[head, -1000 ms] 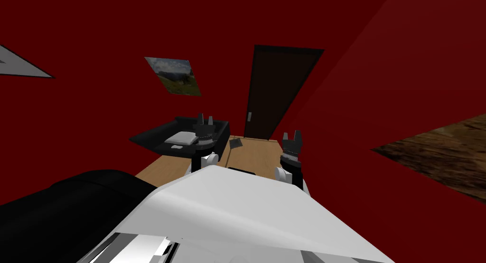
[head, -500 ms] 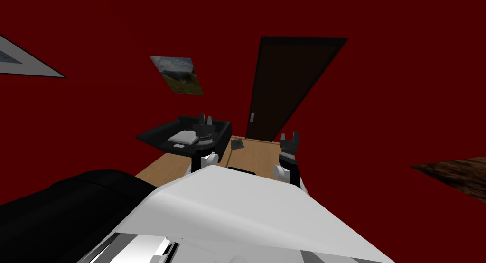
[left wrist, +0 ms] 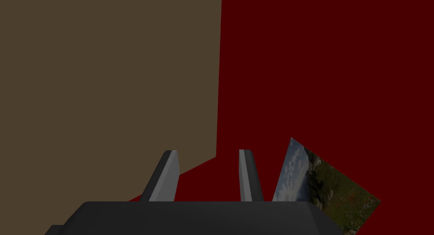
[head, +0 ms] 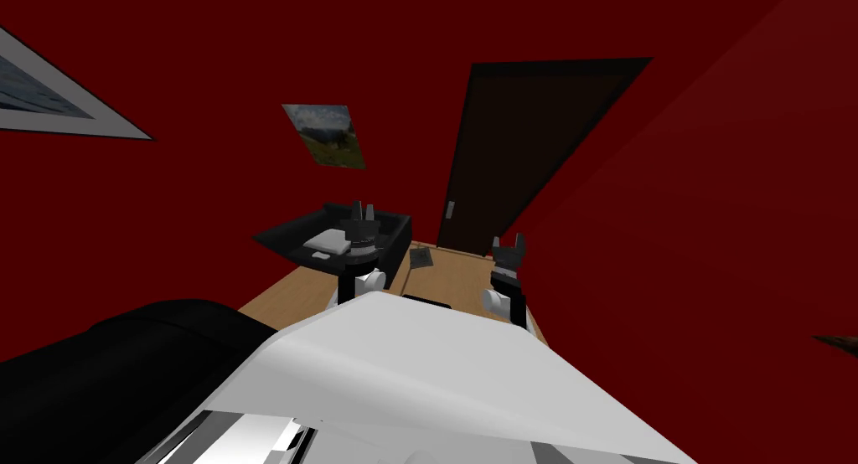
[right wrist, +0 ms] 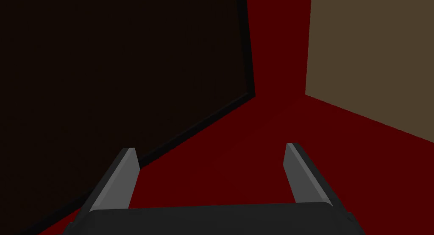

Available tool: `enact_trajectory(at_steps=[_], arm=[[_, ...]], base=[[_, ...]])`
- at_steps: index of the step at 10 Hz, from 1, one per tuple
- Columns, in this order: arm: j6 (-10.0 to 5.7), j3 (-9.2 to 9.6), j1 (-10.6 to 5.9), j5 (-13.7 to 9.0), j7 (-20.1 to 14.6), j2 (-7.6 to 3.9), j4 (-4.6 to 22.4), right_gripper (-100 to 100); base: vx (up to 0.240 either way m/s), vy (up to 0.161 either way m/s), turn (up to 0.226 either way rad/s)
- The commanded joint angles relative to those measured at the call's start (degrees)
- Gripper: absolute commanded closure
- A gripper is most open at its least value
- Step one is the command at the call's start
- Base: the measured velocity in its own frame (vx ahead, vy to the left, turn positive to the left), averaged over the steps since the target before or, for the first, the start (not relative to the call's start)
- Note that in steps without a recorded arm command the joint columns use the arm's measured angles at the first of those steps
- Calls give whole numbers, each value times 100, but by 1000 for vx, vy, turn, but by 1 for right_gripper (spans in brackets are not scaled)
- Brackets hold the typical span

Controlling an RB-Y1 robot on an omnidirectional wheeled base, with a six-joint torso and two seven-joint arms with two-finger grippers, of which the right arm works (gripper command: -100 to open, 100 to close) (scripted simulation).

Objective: Pull the door open

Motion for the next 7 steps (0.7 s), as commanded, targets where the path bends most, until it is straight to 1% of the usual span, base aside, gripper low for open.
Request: enact_trajectory(at_steps=[1,3,7], arm=[[-11,-26,-83,-201,-156,-43,195,-100],[-1,-59,-209,-451,-335,-86,438,-100],[18,-128,-472,-975,-708,-167,947,-100]], base=[[102,-9,136],[86,8,131],[104,-12,140]])
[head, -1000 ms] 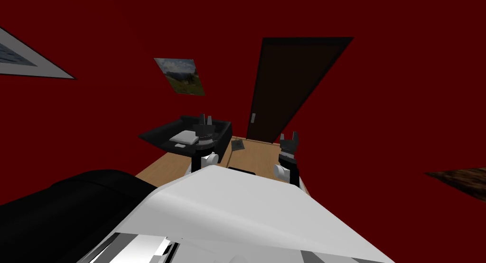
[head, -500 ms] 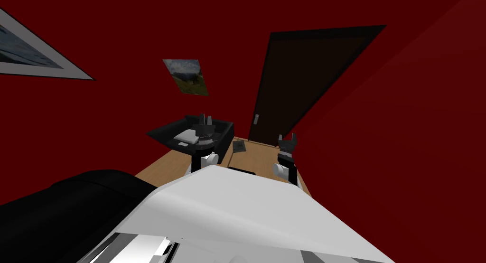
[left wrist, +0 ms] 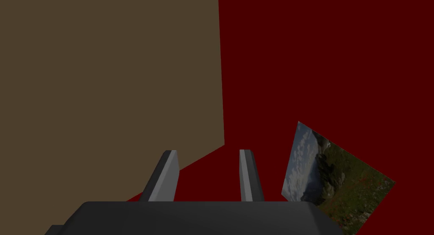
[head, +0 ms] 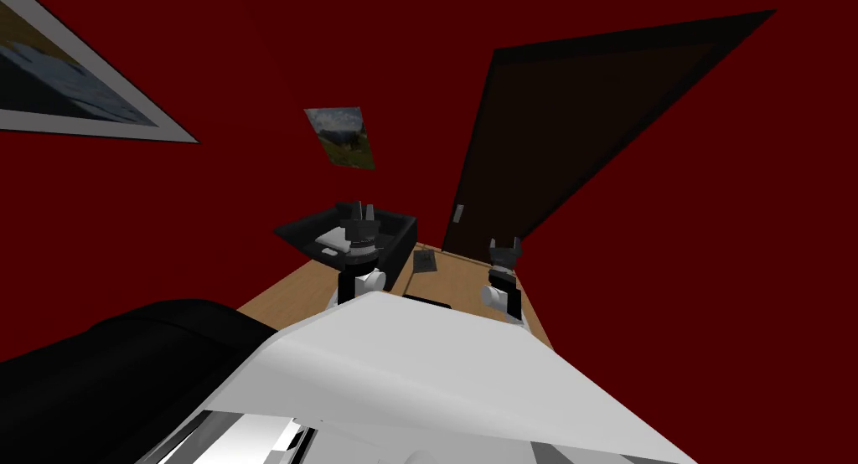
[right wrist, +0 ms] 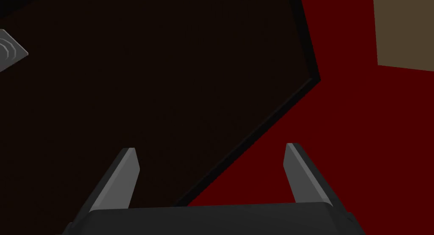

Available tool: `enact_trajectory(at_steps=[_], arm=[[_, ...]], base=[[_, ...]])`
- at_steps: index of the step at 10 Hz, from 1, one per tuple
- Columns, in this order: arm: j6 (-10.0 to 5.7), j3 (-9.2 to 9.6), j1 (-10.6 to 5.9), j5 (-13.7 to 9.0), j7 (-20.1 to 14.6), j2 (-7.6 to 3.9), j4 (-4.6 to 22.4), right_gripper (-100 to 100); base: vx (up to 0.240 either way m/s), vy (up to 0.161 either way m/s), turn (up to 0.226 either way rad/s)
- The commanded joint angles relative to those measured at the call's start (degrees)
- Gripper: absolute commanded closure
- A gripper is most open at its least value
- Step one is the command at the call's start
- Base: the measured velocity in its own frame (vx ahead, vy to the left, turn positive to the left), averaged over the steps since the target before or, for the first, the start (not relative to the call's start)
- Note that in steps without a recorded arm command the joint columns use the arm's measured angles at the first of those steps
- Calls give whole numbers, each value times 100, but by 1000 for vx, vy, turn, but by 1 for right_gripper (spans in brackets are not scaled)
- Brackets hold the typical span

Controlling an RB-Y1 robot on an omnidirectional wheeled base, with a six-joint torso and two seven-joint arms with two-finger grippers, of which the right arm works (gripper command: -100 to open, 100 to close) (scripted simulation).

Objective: Pull the door open

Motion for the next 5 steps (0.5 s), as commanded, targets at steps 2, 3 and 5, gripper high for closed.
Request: enact_trajectory(at_steps=[2,3,5], arm=[[20,-43,-150,-356,-265,-51,312,-100],[25,-61,-219,-493,-362,-68,446,-100],[35,-97,-357,-767,-558,-103,712,-100]], base=[[103,-3,125],[95,-12,152],[98,-18,146]])
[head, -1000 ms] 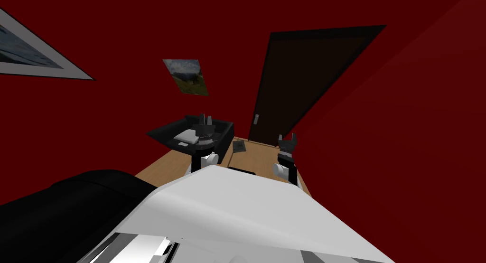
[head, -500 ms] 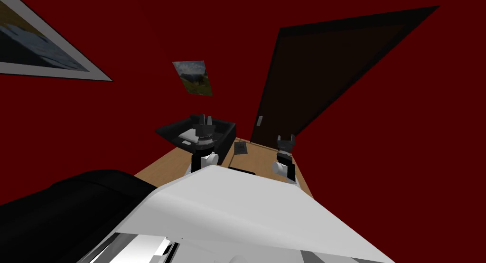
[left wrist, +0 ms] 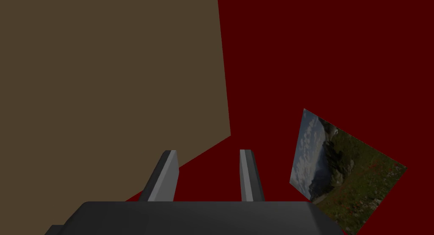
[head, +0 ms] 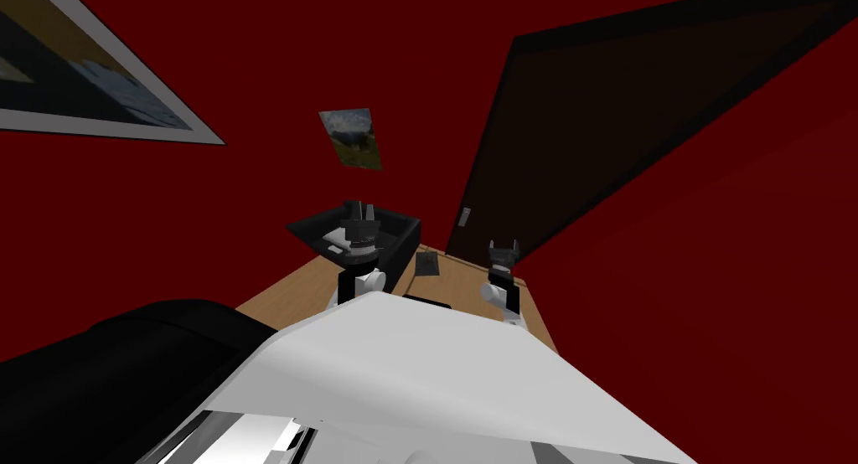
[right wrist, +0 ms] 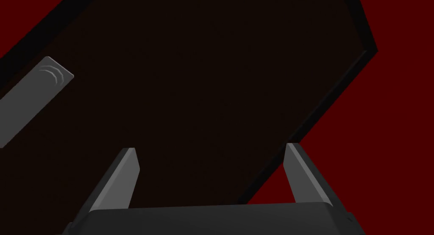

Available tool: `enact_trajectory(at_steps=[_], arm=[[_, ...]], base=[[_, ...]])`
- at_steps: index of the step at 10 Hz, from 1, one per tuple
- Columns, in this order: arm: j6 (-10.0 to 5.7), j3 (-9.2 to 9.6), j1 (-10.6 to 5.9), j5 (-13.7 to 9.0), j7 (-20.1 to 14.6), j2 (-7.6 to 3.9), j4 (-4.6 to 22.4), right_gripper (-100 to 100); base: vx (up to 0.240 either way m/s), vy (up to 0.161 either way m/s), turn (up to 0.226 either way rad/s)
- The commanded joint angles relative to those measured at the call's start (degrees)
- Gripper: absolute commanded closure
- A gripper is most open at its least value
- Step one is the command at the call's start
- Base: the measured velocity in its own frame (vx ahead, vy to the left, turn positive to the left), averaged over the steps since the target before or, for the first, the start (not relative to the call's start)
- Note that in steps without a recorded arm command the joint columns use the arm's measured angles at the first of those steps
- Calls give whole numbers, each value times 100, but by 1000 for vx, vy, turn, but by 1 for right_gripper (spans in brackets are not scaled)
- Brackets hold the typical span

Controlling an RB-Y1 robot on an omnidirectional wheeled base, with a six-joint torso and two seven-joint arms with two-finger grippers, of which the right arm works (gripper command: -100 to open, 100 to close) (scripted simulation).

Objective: Pull the door open

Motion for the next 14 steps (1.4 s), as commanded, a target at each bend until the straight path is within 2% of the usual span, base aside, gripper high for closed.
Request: enact_trajectory(at_steps=[1,14], arm=[[-13,-5,-89,-212,-162,-7,221,-100],[50,-226,-938,-1901,-1367,-171,1862,-100]], base=[[110,-23,131],[95,-23,133]])
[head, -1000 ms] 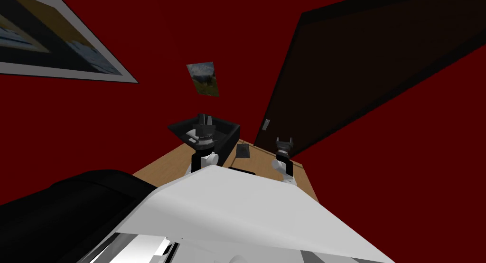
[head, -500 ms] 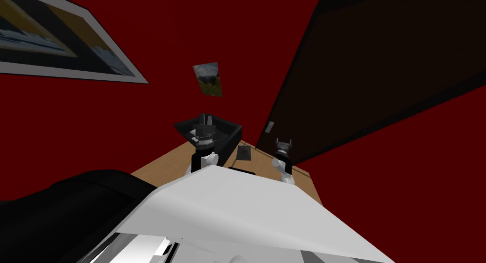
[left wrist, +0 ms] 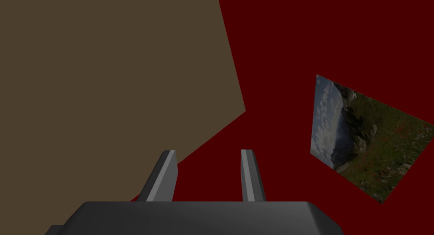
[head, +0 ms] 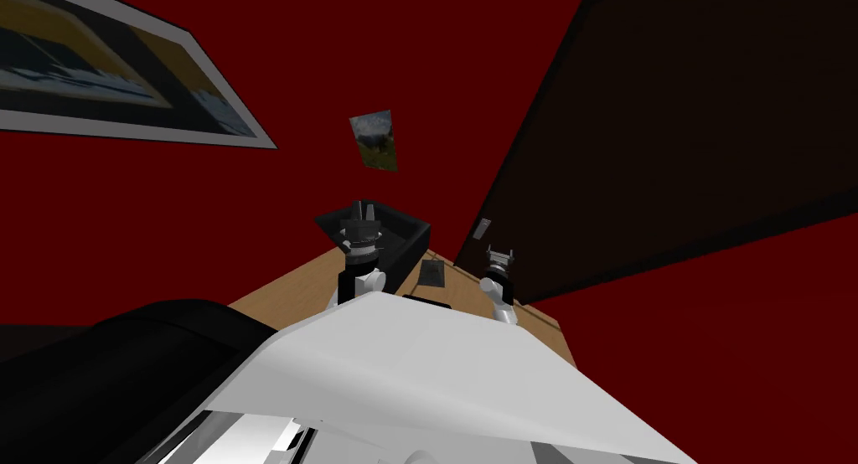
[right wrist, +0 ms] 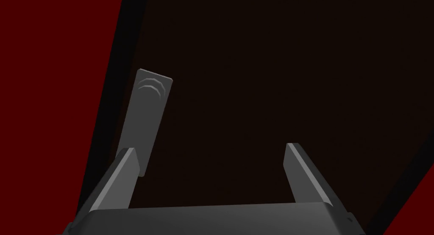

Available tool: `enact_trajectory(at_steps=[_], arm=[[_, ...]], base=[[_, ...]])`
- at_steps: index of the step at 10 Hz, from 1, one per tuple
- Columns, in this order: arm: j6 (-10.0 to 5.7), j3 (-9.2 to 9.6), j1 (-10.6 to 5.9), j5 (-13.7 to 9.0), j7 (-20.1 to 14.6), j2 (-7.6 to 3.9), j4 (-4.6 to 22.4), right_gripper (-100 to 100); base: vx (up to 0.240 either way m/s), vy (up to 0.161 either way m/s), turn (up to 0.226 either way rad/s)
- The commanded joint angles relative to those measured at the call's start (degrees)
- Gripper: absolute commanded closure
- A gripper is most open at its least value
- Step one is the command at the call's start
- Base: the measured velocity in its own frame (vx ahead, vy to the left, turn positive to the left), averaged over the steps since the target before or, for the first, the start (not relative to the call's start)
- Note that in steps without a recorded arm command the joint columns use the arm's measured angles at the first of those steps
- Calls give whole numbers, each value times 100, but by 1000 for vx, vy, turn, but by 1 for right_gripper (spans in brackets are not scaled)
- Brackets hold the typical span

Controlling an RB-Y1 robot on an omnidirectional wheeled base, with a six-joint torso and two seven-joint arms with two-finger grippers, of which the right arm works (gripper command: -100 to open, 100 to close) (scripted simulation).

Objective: Pull the door open

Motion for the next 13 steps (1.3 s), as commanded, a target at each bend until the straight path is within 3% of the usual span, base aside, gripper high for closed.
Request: enact_trajectory(at_steps=[1,13], arm=[[20,-39,-129,-193,-129,-10,201,-100],[68,-209,-780,-1489,-1054,-97,1460,-100]], base=[[102,-35,154],[92,-47,113]])
